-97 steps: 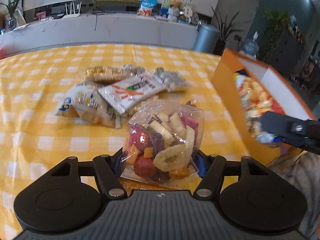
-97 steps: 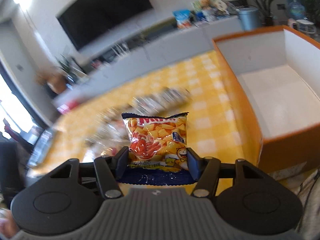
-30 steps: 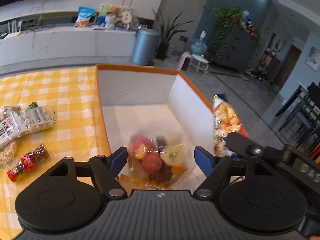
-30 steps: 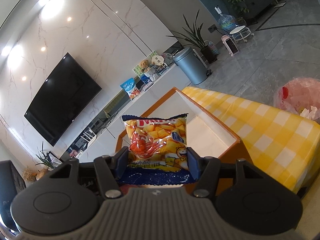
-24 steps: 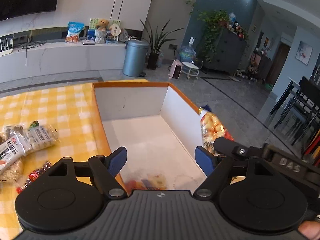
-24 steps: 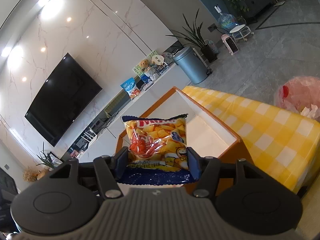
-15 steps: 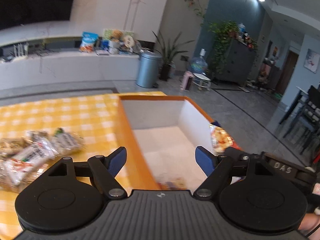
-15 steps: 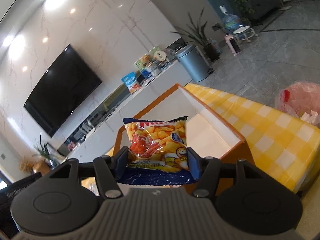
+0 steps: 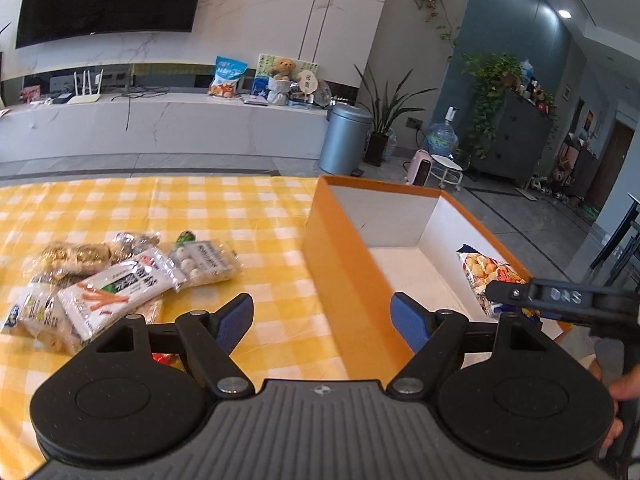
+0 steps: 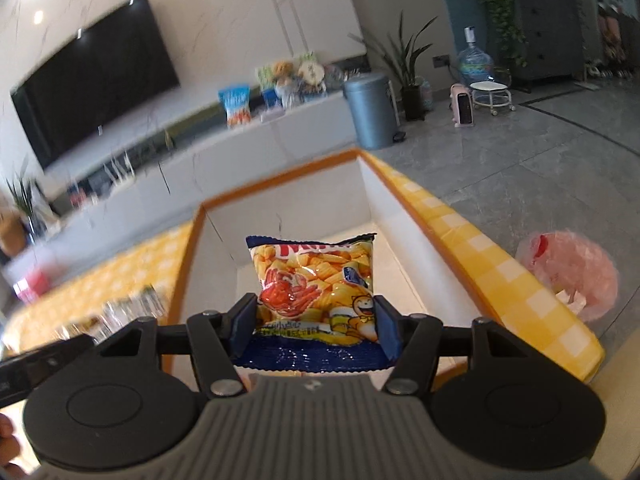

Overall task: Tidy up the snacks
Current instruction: 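Open the left tool to drop the fruit bag while the right tool releases the chip bag into the box, then move the right tool to the small cola bottle while the left tool returns to the snacks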

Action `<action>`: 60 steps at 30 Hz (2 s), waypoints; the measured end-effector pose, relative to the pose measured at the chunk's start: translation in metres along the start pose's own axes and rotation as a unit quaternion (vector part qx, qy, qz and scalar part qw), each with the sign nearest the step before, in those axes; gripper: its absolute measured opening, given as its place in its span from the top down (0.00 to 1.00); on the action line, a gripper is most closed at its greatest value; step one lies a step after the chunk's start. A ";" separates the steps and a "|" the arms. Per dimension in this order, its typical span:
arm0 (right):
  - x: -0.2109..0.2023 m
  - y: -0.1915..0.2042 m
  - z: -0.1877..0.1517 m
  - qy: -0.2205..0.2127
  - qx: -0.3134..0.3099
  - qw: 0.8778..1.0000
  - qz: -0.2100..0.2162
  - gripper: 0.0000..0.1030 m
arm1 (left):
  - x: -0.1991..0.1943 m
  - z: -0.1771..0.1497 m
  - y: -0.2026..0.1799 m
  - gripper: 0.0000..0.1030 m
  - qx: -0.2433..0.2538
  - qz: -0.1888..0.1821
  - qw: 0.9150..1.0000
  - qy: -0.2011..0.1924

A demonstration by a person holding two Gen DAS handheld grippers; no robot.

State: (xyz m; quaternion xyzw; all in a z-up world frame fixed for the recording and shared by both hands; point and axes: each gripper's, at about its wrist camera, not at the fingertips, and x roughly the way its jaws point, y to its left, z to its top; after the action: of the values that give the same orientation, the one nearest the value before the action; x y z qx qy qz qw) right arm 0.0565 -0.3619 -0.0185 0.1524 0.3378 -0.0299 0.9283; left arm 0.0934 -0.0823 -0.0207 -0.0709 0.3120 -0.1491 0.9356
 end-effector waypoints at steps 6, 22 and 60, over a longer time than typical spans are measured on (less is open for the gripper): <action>0.006 0.013 -0.005 0.022 -0.035 0.997 -0.062 0.41 | 0.001 -0.009 -0.001 0.11 0.019 -0.022 1.000 0.002; -0.006 0.012 -0.009 0.010 -0.029 0.997 -0.067 0.10 | -0.004 -0.003 0.006 0.11 -0.008 0.008 1.000 0.006; -0.052 0.232 -0.023 -0.040 -0.111 0.985 0.128 0.06 | -0.120 0.014 0.163 0.13 -0.106 0.185 0.975 -0.065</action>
State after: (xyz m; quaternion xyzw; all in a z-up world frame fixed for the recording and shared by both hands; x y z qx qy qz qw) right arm 0.0386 -0.1361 0.0588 0.0891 0.2788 0.1211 0.9485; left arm 0.0484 0.1112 0.0210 -0.1203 0.2721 0.0649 0.9525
